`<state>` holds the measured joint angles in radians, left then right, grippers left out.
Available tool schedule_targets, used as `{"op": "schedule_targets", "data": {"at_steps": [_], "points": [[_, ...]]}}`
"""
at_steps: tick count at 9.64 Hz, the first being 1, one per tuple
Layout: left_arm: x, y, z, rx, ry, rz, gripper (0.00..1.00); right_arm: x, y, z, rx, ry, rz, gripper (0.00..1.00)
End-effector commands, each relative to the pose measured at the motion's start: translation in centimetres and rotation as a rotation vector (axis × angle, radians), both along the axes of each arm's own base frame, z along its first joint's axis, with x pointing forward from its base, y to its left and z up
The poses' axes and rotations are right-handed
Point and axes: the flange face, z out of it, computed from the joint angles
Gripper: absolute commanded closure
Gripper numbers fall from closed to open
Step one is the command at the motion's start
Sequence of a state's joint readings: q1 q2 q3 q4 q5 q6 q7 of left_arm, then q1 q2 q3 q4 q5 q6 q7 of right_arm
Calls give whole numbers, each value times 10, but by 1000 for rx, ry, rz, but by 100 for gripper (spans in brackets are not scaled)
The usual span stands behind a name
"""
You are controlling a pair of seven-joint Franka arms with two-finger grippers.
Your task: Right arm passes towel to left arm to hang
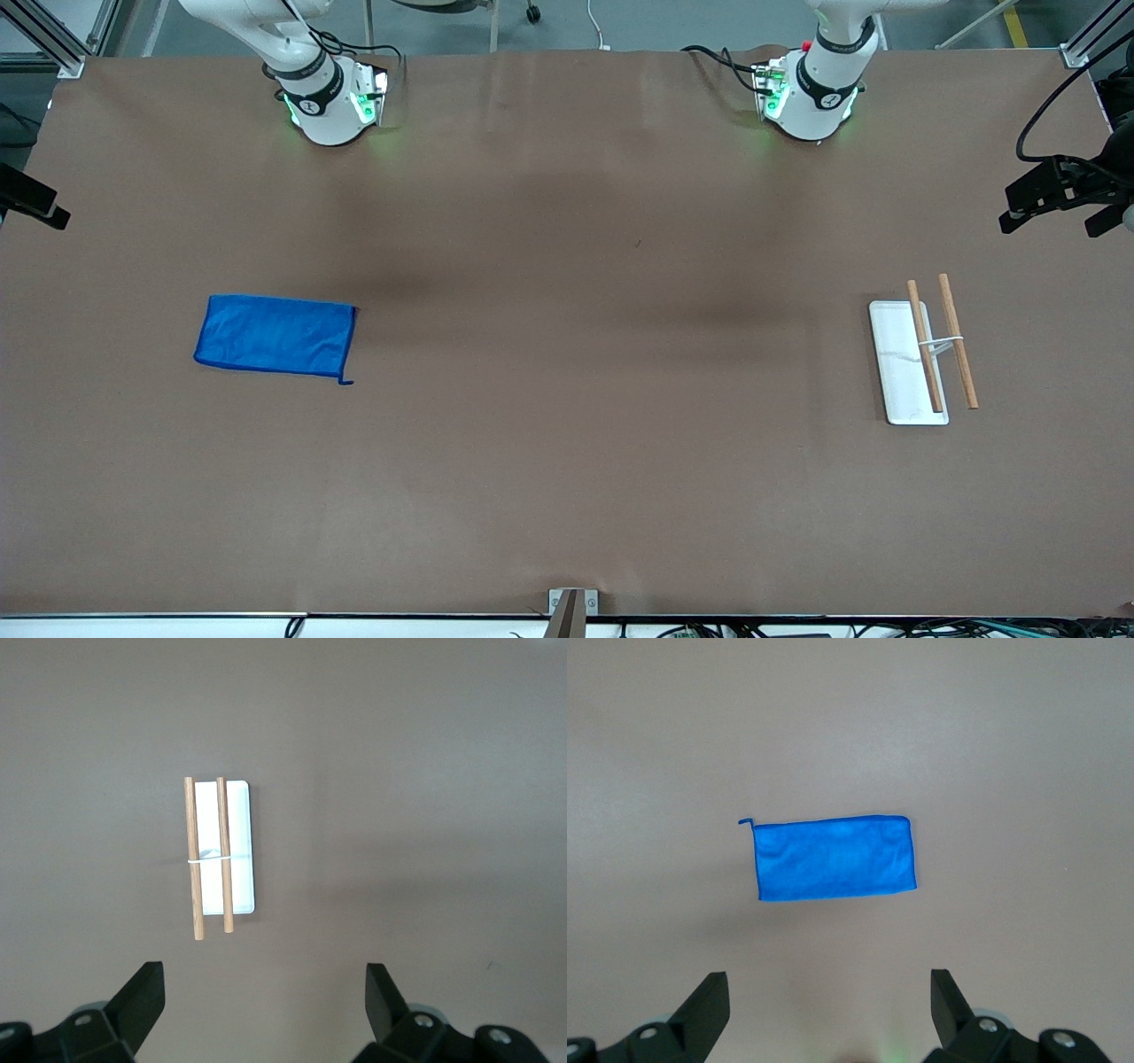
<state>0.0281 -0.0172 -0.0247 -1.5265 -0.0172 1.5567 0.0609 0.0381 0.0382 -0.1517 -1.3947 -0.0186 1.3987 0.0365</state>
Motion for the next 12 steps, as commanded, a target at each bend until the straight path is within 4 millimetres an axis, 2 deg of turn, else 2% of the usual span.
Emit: {"op": "schedule_targets", "data": {"at_steps": [1, 4, 6, 7, 8, 10, 12], "points": [[0, 3, -14, 3, 36, -4, 0, 1, 0, 2, -5, 6, -12, 0], [1, 3, -14, 7, 35, -14, 0, 1, 0, 2, -4, 6, -7, 0], [1, 4, -14, 8, 36, -13, 0, 2, 7, -2, -5, 15, 12, 0], [1, 3, -14, 8, 36, -14, 0, 3, 6, -24, -2, 63, 28, 0], [2, 5, -15, 13, 35, -13, 0, 7, 1, -55, -7, 103, 36, 0], [2, 5, -15, 14, 35, -13, 0, 15, -4, -136, -3, 140, 41, 0], [4, 5, -14, 20, 32, -12, 1, 14, -15, -245, -6, 88, 97, 0]]}}
